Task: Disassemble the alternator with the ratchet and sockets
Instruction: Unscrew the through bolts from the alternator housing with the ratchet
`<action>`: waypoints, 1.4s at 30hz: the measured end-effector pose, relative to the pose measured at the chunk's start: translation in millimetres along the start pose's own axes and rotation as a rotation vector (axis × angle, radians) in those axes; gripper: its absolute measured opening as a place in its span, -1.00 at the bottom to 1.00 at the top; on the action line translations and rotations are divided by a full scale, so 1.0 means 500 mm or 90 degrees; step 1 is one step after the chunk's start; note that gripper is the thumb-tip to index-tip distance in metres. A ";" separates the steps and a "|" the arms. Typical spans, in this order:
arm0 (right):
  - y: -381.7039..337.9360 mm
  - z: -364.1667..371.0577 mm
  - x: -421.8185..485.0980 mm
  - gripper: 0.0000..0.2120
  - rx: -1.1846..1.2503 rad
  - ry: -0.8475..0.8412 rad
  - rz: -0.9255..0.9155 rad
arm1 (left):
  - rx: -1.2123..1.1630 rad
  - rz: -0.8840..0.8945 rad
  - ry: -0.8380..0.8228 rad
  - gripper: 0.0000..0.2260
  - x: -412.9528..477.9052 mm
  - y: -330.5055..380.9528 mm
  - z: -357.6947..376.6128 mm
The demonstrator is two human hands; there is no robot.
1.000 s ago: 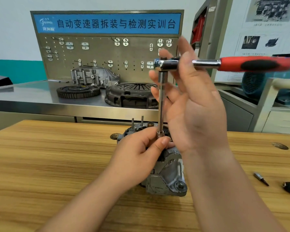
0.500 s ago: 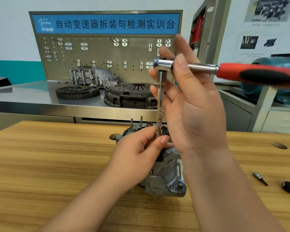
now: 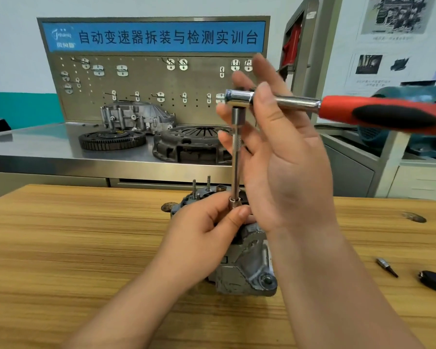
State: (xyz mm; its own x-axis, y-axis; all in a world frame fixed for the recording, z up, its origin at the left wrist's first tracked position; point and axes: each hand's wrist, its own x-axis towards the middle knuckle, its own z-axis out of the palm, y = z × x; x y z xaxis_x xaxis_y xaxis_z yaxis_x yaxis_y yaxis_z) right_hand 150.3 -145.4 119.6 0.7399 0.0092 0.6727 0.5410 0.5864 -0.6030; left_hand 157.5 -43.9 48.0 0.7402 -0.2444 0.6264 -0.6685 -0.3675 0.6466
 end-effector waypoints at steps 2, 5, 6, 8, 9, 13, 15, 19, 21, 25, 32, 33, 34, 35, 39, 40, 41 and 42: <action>-0.001 -0.002 0.001 -0.79 0.025 -0.007 -0.002 | 0.004 0.006 -0.013 -0.72 -0.001 0.005 -0.001; 0.003 -0.005 0.002 -0.76 0.045 -0.005 0.035 | -0.047 0.009 -0.023 -0.83 -0.001 0.006 -0.004; 0.004 -0.006 0.002 -0.73 0.045 0.001 0.051 | -0.064 0.014 -0.027 -0.82 -0.001 0.005 -0.005; 0.005 -0.007 0.001 -0.67 0.032 0.015 0.065 | -0.062 0.032 -0.027 -0.75 -0.001 0.005 -0.006; 0.005 -0.006 0.001 -0.68 0.024 0.021 0.059 | -0.052 0.033 -0.025 -0.73 0.000 0.005 -0.006; 0.002 -0.002 0.000 -0.80 -0.009 0.014 -0.007 | -0.026 0.011 -0.017 -0.80 0.002 0.003 -0.003; 0.001 -0.003 0.002 -0.78 -0.010 0.008 -0.025 | -0.011 0.023 -0.014 -0.77 0.002 0.005 -0.002; 0.005 -0.001 -0.001 -0.77 0.030 0.001 0.017 | -0.053 0.024 -0.014 -0.84 0.001 0.004 -0.005; 0.006 -0.003 0.000 -0.70 0.048 0.005 0.055 | -0.054 0.014 -0.022 -0.82 0.001 0.001 -0.007; 0.005 -0.002 -0.001 -0.74 0.013 0.010 0.043 | -0.024 -0.007 -0.016 -0.83 0.002 0.001 -0.005; -0.001 -0.007 0.004 -0.78 0.063 -0.041 0.027 | -0.034 0.020 -0.024 -0.85 -0.002 -0.001 -0.005; -0.001 -0.009 0.004 -0.76 0.064 -0.040 0.038 | -0.052 0.024 -0.035 -0.85 -0.002 -0.001 -0.009; 0.000 -0.011 0.004 -0.72 0.066 -0.036 0.051 | -0.061 0.028 -0.045 -0.85 -0.002 -0.002 -0.011; 0.001 -0.013 0.004 -0.68 0.068 -0.029 0.064 | -0.057 0.031 -0.051 -0.85 -0.002 -0.002 -0.013; 0.001 -0.009 0.005 -0.70 0.058 -0.014 0.055 | -0.020 0.012 -0.034 -0.82 0.001 -0.002 -0.007; -0.001 -0.008 0.004 -0.76 0.045 -0.016 0.033 | -0.007 0.007 -0.023 -0.79 0.001 -0.002 -0.004; -0.004 -0.007 0.004 -0.79 0.029 -0.019 0.010 | 0.004 0.005 -0.015 -0.76 0.001 -0.001 -0.001; -0.005 -0.006 0.004 -0.79 0.014 -0.020 -0.008 | 0.012 0.007 -0.010 -0.78 0.001 -0.001 0.001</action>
State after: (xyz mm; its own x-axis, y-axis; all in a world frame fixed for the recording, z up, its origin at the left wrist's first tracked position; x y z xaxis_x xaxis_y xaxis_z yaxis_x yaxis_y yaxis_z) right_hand 151.3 -149.1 121.2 0.7202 0.0273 0.6932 0.5407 0.6040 -0.5855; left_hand 158.2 -44.3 47.9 0.7336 -0.2627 0.6268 -0.6756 -0.3810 0.6311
